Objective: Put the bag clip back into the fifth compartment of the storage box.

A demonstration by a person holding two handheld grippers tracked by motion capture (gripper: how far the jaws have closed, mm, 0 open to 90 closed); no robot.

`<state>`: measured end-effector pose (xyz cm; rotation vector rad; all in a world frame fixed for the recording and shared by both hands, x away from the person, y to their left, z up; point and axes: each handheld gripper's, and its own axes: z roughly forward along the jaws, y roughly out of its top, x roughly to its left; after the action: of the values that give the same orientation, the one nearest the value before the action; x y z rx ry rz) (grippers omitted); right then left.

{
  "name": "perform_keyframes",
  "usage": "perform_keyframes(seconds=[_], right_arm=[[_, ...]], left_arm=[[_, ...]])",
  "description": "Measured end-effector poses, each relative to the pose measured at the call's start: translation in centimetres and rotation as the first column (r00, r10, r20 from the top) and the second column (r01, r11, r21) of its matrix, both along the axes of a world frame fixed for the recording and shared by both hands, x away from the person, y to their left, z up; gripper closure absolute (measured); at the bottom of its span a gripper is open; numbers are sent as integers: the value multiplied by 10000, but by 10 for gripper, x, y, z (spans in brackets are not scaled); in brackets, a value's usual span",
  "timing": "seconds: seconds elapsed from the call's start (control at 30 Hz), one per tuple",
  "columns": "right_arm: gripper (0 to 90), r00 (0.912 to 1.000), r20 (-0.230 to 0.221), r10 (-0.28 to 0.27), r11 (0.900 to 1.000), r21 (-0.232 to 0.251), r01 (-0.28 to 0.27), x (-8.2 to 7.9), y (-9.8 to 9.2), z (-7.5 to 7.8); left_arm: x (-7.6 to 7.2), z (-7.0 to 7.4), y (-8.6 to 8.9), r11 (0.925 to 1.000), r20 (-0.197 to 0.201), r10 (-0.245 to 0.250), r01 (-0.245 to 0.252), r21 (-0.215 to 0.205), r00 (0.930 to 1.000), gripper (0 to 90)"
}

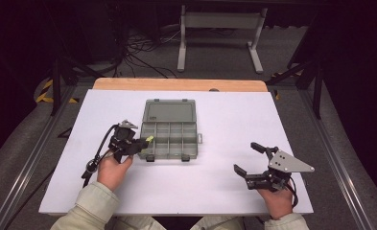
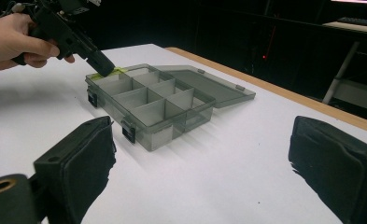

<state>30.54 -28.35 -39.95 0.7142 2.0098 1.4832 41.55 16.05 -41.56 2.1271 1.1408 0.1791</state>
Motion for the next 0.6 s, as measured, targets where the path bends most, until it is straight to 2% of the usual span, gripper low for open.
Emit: perform_keyframes(seconds=[0.3,0.43,0.5,0.53,0.6], right_arm=[[76,10000,1,25,10000,20,-25,0,0,0],[76,10000,18,45,10000,9,-45,0,0,0],[76,10000,20,47,10000,5,-47,0,0,0],[76,10000,19,49,10000,7,-49,0,0,0],[76,10000,28,51,10000,8,-51,0,0,0]], left_arm=[[2,-3,-1,9999,-123,-48,50,149,9999,774],[2,-3,-1,10000,-158,-77,78,51,9998,743],[1,-1,0,9993,-192,-344,341,-174,9992,591],[0,0,1,9991,-60,-405,404,-156,9992,537],[-3,5,2,9969,131,-629,634,-465,9979,452]])
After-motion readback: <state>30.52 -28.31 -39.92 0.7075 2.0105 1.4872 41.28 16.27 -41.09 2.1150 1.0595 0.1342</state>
